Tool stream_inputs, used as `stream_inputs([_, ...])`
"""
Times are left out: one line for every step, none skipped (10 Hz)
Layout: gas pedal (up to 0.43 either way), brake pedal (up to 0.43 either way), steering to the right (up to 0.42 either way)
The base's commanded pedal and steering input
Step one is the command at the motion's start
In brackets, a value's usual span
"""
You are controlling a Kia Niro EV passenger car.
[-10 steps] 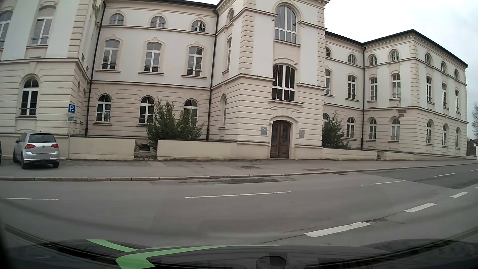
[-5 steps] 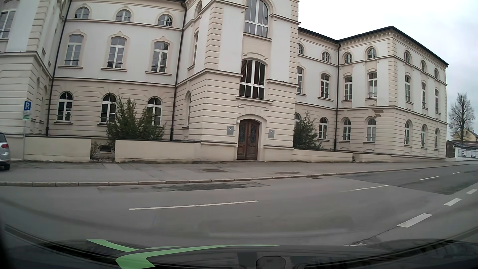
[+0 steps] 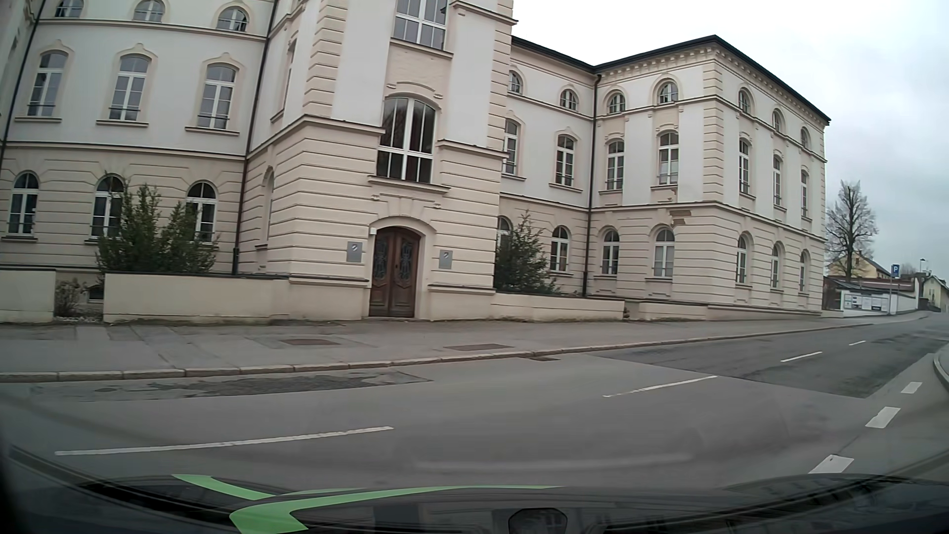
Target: Follow the waypoints while adhering to traffic rules and regulations
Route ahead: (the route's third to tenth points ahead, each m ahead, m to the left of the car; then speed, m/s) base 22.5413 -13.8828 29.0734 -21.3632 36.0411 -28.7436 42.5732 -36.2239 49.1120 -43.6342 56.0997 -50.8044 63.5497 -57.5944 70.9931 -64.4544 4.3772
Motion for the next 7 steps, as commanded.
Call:
stream_inputs([0.350, 0.000, 0.340])
stream_inputs([0.339, 0.000, 0.340])
stream_inputs([0.319, 0.000, 0.340])
stream_inputs([0.319, 0.000, 0.340])
stream_inputs([0.319, 0.000, 0.340])
stream_inputs([0.319, 0.000, 0.339])
stream_inputs([0.319, 0.000, 0.338])
